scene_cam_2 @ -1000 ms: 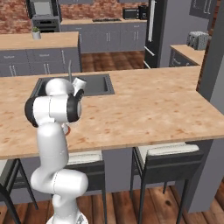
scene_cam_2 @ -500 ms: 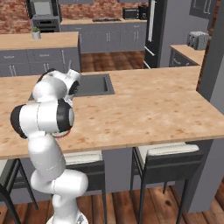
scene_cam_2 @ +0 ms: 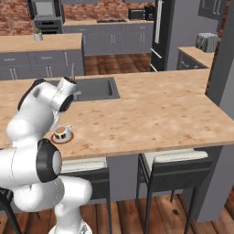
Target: Pick the cup of tea, navigate to the dining table, and place it on the saucer.
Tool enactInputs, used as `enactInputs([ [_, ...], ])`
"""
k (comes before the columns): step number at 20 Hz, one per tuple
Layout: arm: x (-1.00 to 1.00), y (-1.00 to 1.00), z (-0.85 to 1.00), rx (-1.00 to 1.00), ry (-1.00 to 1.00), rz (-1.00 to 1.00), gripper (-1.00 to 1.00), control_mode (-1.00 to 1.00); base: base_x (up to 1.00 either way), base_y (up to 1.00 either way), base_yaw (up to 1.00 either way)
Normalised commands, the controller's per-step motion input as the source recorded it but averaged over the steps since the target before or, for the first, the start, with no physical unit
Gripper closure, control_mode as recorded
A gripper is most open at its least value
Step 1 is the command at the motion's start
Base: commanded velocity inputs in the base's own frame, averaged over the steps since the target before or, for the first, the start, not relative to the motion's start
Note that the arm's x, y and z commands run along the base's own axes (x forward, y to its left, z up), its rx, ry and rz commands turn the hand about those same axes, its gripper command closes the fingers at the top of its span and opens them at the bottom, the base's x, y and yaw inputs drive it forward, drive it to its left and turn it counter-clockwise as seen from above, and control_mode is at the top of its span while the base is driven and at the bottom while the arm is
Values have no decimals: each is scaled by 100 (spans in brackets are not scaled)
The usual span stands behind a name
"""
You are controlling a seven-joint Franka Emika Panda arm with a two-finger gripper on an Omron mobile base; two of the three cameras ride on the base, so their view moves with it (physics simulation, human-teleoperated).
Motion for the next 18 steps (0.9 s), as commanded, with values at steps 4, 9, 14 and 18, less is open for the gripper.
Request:
enactInputs([
  [4, -97, 0, 51, -10, 7, -45, -100, -100, 0, 0, 0],
  [9, -100, -15, 56, -8, 19, -38, -100, -100, 0, 0, 0],
  [14, -100, -35, 29, -8, 8, -36, -100, -100, 0, 0, 0],
  [18, -100, -37, 20, -6, 6, -36, -100, -100, 0, 0, 0],
])
